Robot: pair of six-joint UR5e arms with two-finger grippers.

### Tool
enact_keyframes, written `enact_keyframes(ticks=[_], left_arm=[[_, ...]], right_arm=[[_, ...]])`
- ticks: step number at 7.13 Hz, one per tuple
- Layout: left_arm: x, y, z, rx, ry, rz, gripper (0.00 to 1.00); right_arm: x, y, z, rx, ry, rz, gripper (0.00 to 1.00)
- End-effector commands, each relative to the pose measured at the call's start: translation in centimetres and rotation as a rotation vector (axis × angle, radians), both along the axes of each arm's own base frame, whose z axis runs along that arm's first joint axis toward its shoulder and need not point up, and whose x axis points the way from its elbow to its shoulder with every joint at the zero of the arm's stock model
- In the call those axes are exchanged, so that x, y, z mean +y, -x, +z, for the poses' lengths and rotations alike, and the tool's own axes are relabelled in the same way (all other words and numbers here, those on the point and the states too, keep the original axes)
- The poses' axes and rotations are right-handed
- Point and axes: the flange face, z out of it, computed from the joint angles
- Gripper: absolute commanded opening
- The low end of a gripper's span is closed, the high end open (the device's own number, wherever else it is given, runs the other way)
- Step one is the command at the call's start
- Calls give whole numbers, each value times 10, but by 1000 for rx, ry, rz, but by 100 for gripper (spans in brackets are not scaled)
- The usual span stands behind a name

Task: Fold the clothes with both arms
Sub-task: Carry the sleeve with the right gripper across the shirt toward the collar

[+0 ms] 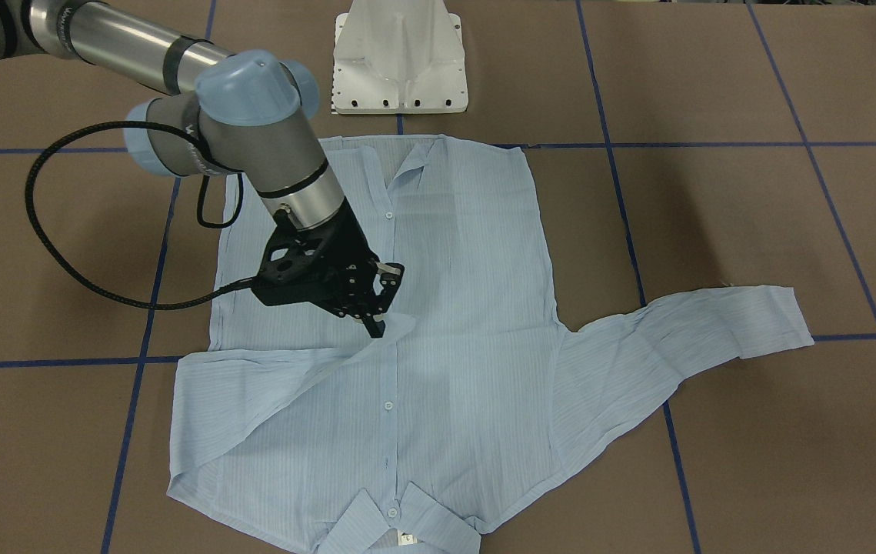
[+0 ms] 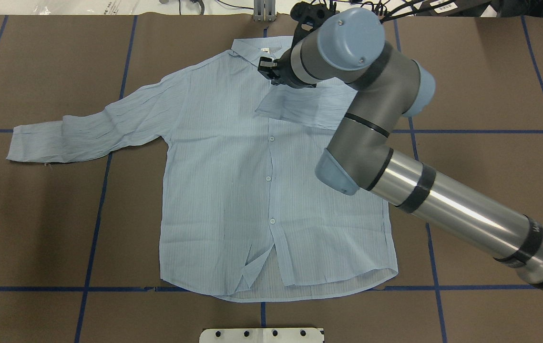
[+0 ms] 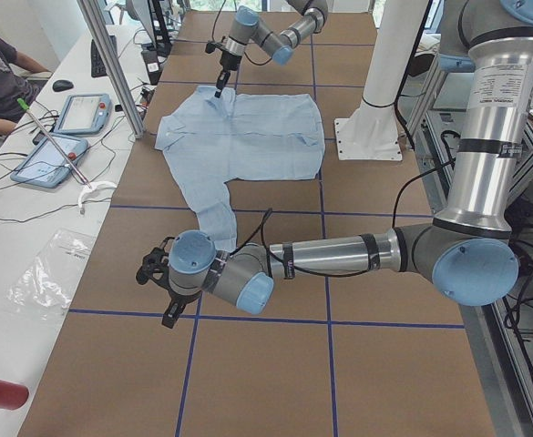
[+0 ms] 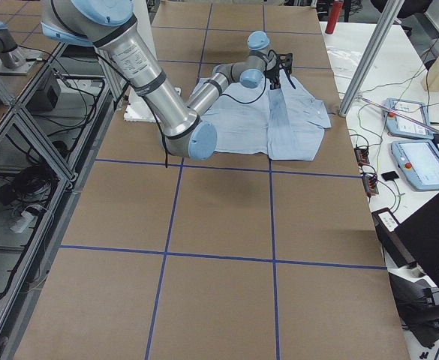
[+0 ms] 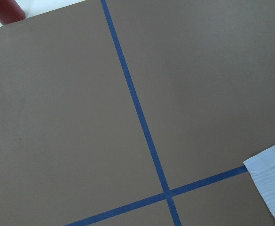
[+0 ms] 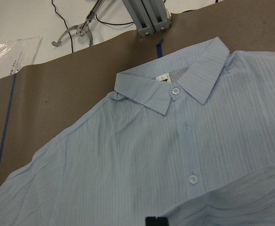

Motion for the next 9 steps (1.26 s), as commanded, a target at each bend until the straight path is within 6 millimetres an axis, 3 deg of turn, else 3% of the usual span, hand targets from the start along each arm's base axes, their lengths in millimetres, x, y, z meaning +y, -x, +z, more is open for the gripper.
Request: enact_keyframes(ticks=[1, 2, 4, 6, 7, 8, 9], left_arm=[[0, 0, 0, 0, -7, 0, 100], [0, 0, -1, -1, -9, 1, 100], [-1, 0, -1, -5, -6, -1, 100], [0, 0, 1, -5, -4, 0, 100], [0, 0, 1, -5, -3, -1, 100], [0, 0, 2, -5, -2, -1, 100], [0, 0, 2, -3, -3, -1, 100]], right_arm=[[-29, 49, -24, 40, 34, -3, 0], [-39, 67, -13, 41, 23, 8, 0], [-55, 104, -30, 64, 27, 2, 0], [-54, 136, -48, 83, -16, -3, 0], [-49, 149, -45, 93, -61, -18, 0], [-45, 151, -49, 94, -79, -18, 0], [-42, 154, -51, 91, -88, -12, 99]])
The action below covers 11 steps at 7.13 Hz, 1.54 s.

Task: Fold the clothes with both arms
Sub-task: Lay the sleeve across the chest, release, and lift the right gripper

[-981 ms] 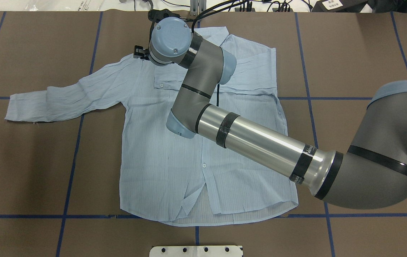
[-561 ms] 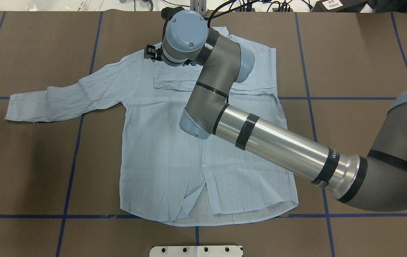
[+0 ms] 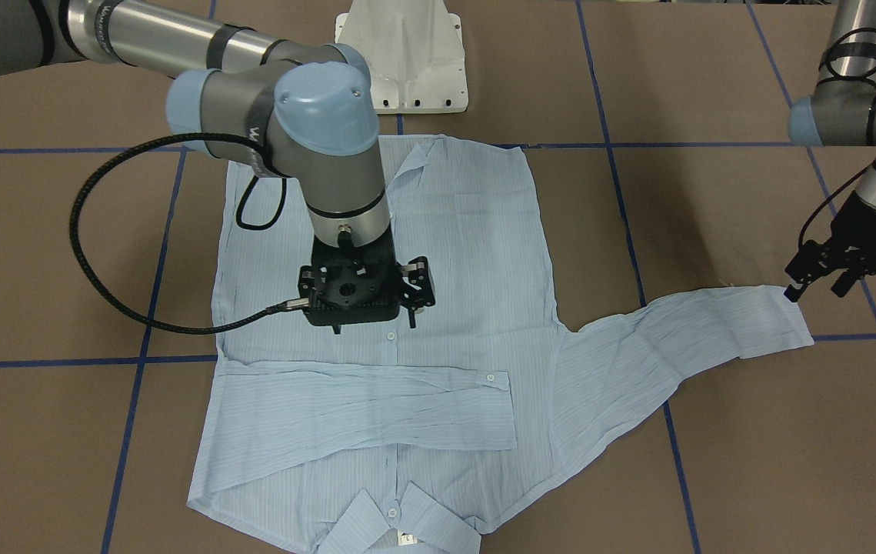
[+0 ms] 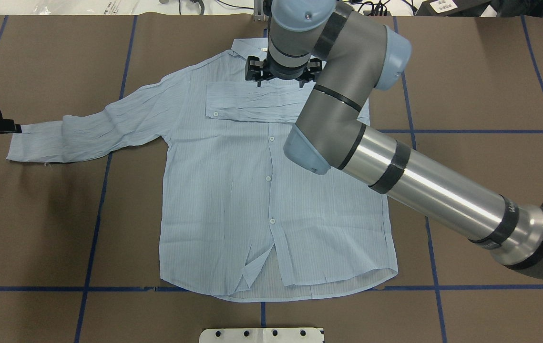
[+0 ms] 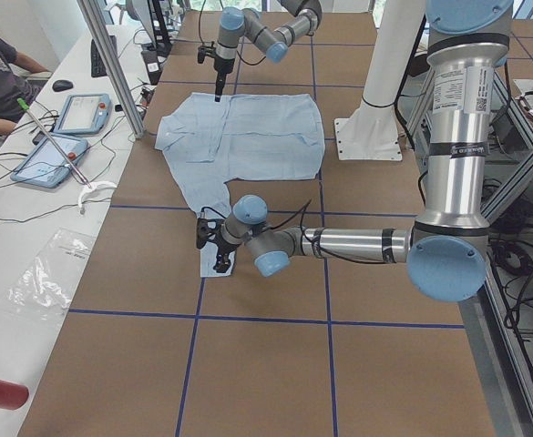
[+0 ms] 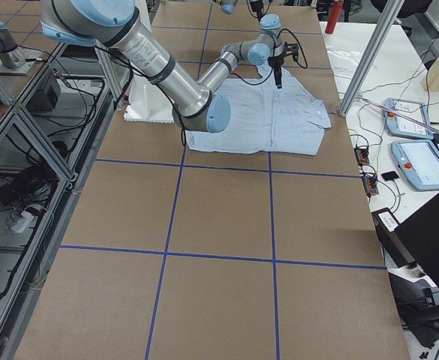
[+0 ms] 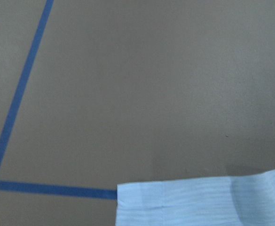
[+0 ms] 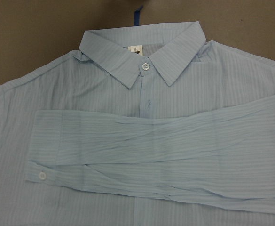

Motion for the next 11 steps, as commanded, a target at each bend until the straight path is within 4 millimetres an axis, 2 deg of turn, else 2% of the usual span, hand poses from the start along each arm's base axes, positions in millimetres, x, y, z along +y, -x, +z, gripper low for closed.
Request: enact_keyframes(ticks=[1, 3, 5, 10, 11], left_arm=[[11, -12, 13, -46, 25, -43, 91], [18, -30, 21, -101, 41, -35, 85], [22, -38, 25, -113, 46, -19, 75], [29, -35, 37, -138, 73, -11, 60], [29, -35, 37, -138, 73, -11, 50]], right_arm=[[17, -36, 26, 9, -13, -35, 100], [17, -35, 28, 13, -12, -34, 100], [17, -35, 28, 12, -14, -34, 100], [17, -35, 29, 12, -13, -32, 100], [17, -35, 29, 13, -12, -32, 100]])
